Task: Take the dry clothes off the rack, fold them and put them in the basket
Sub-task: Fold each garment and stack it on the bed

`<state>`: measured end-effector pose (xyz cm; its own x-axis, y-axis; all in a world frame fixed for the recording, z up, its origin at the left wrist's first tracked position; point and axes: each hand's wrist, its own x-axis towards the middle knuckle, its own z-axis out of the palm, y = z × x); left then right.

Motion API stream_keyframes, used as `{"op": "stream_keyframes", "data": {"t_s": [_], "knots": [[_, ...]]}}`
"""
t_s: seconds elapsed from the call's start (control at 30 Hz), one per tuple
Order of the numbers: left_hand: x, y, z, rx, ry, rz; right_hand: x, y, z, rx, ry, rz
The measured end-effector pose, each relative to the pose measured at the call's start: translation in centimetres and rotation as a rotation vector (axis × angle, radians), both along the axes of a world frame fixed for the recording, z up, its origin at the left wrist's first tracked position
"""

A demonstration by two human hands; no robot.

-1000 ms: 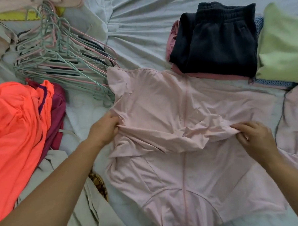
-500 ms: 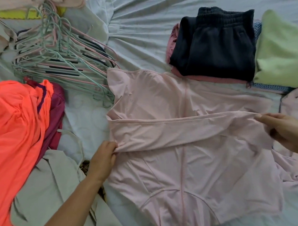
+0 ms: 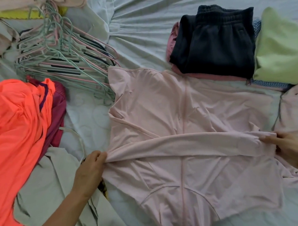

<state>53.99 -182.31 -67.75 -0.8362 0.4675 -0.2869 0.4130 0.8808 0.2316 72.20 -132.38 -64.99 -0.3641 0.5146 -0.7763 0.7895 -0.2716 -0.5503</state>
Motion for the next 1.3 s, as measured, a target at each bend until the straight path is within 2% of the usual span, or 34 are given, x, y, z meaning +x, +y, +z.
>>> {"op": "stream_keyframes", "data": {"t_s": [0.07, 0.17, 0.2, 0.33, 0.47, 0.53, 0.57, 0.63, 0.7, 0.73, 0.8, 0.83, 0.9, 0.93, 1.03, 1.13, 1.3], "knots": [[0.6, -1.1, -0.4, 0.054, 0.042, -0.098, 0.7, 0.0, 0.1, -0.009, 0.087, -0.104], [1.1, -1.5, 0.5, 0.144, 0.026, -0.015, 1.4, -0.6, 0.1, 0.057, 0.227, -0.231], [1.4, -1.8, 0.3, 0.118, 0.025, -0.039, 1.8, -0.9, 0.0, 0.115, 0.222, -0.224], [2.3, -3.0, -0.8, -0.092, -0.055, -0.412, 4.4, -1.7, -1.8, 0.381, 0.029, 0.014], [-1.0, 1.1, -0.4, 0.081, 0.021, -0.237, 6.0, -2.0, -2.5, 0.343, 0.016, -0.020], [-2.6, 4.9, -0.3, 0.139, 0.103, -0.314, 6.0, -2.2, -2.8, 0.334, 0.007, -0.056], [-3.1, 6.6, -0.3, 0.091, 0.110, -0.417, 6.0, -2.4, -3.0, 0.358, -0.009, -0.067], [-3.8, 9.0, -0.6, -0.133, 0.047, -0.540, 6.5, -2.4, -3.7, 0.456, -0.066, -0.079], [-4.2, 9.2, -1.2, -0.317, -0.156, -0.429, 7.1, -2.3, -4.3, 0.526, -0.108, -0.088], [-4.3, 9.0, -1.2, -0.310, -0.228, -0.368, 7.3, -2.3, -4.5, 0.538, -0.097, -0.100], [-4.7, 9.1, -0.6, 0.014, -0.183, -0.231, 7.3, -2.3, -4.9, 0.504, -0.045, -0.131], [-5.2, 9.7, 0.1, 0.196, -0.078, -0.136, 7.1, -2.4, -5.1, 0.483, 0.000, -0.146], [-7.9, 10.9, 0.6, 0.377, 0.071, 0.153, 6.2, -3.1, -5.2, 0.432, 0.098, -0.200], [-9.6, 11.7, 0.9, 0.418, 0.053, 0.332, 5.8, -3.5, -5.4, 0.387, 0.136, -0.233], [-14.5, 14.4, 1.1, 0.531, -0.225, 0.756, 5.4, -4.2, -6.2, 0.288, 0.195, -0.283], [-18.1, 15.5, -0.5, 0.505, -0.346, 0.871, 4.8, -4.3, -5.7, 0.227, 0.230, -0.392], [-20.2, 15.6, -1.7, 0.429, -0.250, 0.898, 5.1, -3.9, -5.2, 0.112, 0.264, -0.456]]}}
